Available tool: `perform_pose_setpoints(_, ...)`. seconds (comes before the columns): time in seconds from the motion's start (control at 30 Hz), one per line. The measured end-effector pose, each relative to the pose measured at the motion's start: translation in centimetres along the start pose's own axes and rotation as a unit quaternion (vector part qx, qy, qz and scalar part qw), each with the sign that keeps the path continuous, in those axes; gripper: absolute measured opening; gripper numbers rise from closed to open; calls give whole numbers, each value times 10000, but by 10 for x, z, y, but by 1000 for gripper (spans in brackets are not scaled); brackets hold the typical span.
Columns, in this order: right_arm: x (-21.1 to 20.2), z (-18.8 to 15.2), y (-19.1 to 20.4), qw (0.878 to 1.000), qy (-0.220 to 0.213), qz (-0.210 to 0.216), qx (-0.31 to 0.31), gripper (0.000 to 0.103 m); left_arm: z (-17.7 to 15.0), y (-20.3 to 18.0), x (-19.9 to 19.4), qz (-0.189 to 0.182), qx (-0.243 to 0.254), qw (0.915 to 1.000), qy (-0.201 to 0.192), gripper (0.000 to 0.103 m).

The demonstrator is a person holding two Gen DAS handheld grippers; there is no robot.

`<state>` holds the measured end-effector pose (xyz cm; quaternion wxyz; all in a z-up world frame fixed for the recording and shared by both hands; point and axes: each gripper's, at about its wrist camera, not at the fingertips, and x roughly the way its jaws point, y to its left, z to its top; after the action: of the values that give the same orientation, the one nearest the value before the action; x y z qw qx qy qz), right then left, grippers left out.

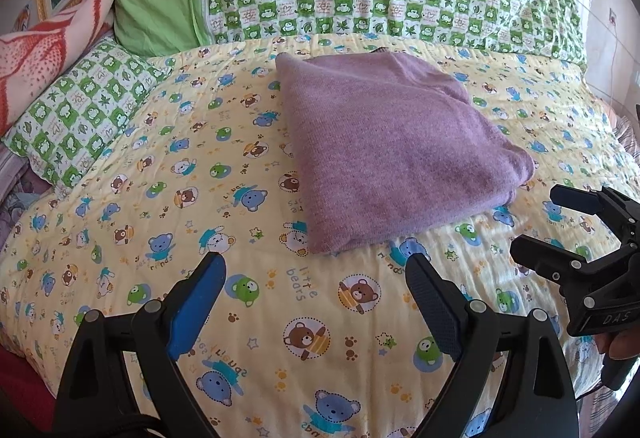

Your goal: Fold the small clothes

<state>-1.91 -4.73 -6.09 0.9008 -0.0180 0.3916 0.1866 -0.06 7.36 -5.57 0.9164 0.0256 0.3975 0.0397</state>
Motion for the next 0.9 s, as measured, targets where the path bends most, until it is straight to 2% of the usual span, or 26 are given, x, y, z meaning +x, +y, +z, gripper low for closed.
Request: perform_pose_setpoints(0.9,3,7,-7,9999,-25,54,-97,102,4,-3,4,-33,33,10000,86,93)
